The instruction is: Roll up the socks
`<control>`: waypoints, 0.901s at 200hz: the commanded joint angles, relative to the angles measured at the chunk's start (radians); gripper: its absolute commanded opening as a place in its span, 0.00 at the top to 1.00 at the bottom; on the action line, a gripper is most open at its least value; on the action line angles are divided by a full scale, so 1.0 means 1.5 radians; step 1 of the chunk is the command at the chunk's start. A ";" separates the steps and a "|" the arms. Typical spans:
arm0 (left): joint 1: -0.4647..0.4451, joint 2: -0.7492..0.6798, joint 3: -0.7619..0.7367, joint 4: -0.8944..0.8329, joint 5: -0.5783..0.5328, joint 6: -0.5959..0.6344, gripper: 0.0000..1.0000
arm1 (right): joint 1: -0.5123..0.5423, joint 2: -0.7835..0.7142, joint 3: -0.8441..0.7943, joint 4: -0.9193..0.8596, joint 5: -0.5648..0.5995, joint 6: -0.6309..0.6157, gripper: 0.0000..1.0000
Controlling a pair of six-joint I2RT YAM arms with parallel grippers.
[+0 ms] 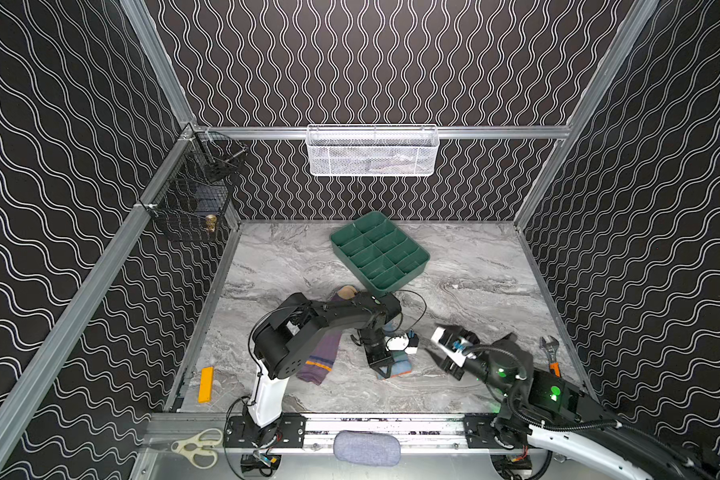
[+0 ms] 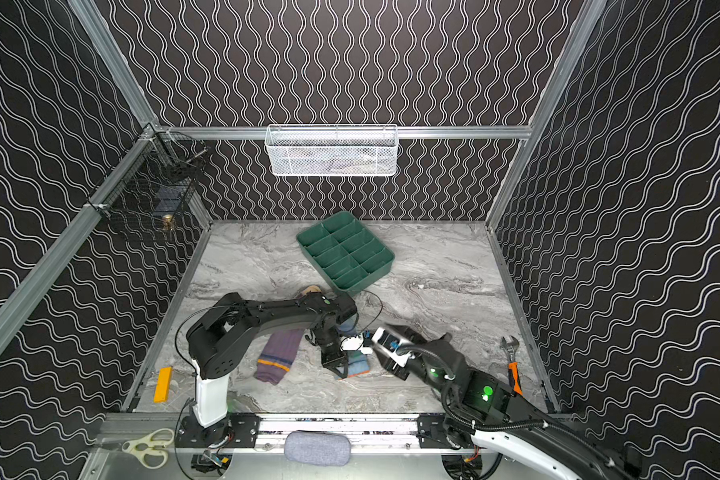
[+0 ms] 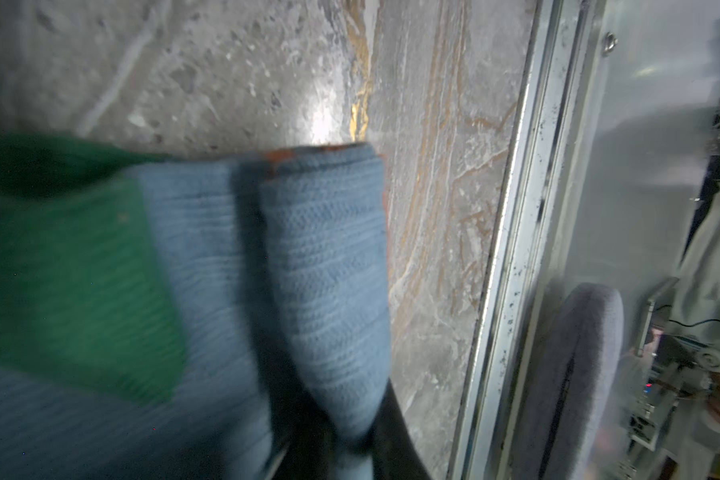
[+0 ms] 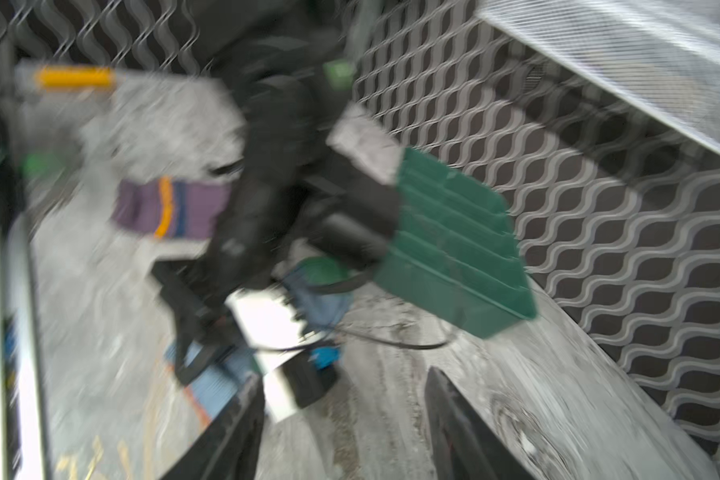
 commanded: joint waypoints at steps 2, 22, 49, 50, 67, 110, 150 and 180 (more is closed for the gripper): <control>0.014 0.043 -0.001 -0.030 -0.142 0.007 1.00 | 0.076 0.106 0.005 -0.051 0.096 -0.096 0.38; 0.028 0.058 0.005 -0.023 -0.149 0.012 1.00 | 0.153 0.258 0.026 -0.060 0.176 -0.101 0.39; 0.040 0.071 0.015 -0.015 -0.158 0.016 1.00 | 0.198 0.392 0.015 0.019 0.180 -0.110 0.39; 0.041 0.071 0.015 -0.015 -0.158 0.016 1.00 | 0.198 0.396 0.015 0.022 0.179 -0.111 0.39; 0.042 0.077 0.019 -0.016 -0.162 0.019 1.00 | 0.203 0.441 -0.006 0.108 0.166 -0.120 0.39; 0.042 0.089 0.023 -0.014 -0.159 0.021 1.00 | 0.202 0.516 -0.023 0.238 0.158 -0.168 0.42; 0.043 0.096 0.029 -0.018 -0.157 0.022 1.00 | 0.186 0.572 -0.031 0.282 0.130 -0.187 0.52; 0.043 0.080 0.026 -0.015 -0.164 0.021 1.00 | 0.177 0.612 -0.010 0.238 0.115 -0.172 0.68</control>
